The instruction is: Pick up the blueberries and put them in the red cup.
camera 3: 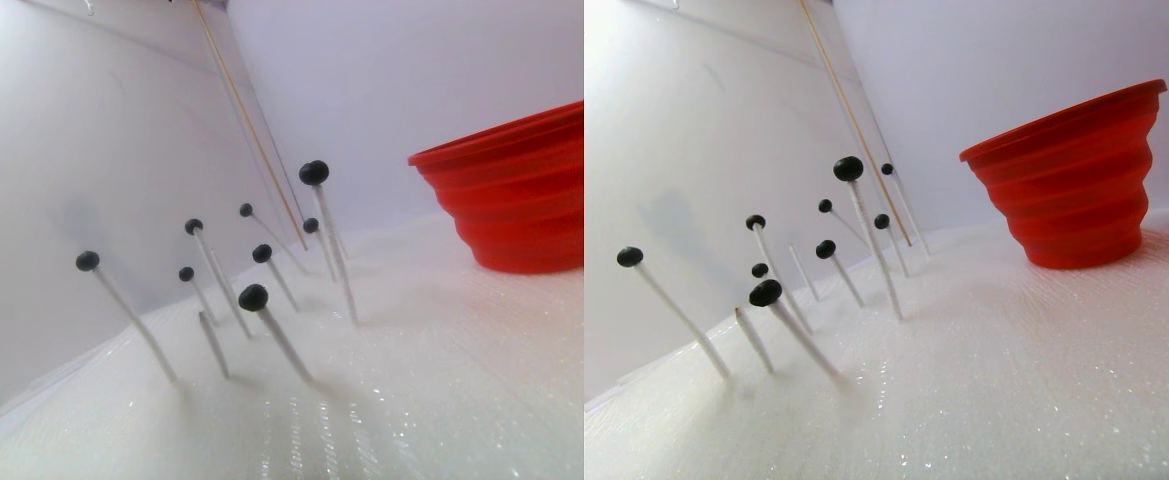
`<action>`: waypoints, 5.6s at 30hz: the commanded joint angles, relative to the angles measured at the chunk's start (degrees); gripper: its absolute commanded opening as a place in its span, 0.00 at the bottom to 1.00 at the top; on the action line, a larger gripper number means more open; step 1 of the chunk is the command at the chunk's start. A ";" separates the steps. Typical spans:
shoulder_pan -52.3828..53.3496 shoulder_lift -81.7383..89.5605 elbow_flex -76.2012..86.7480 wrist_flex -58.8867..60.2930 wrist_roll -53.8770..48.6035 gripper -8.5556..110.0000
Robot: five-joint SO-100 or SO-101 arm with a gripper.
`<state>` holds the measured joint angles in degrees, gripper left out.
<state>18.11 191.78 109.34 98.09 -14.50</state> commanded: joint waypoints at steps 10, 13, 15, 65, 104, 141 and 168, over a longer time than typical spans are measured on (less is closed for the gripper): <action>-0.26 -0.79 -2.11 -0.18 -0.35 0.22; -0.44 -0.88 -2.11 -0.18 -0.35 0.17; -0.44 -0.88 -2.11 -0.18 -0.26 0.17; -16.79 -15.03 5.89 -19.60 -50.36 0.20; -19.78 -31.11 13.27 -33.57 -80.51 0.20; -12.66 -53.09 20.13 -51.68 -90.88 0.20; -8.44 -62.58 24.35 -62.49 -99.23 0.22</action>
<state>9.58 129.02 133.95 36.65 -112.76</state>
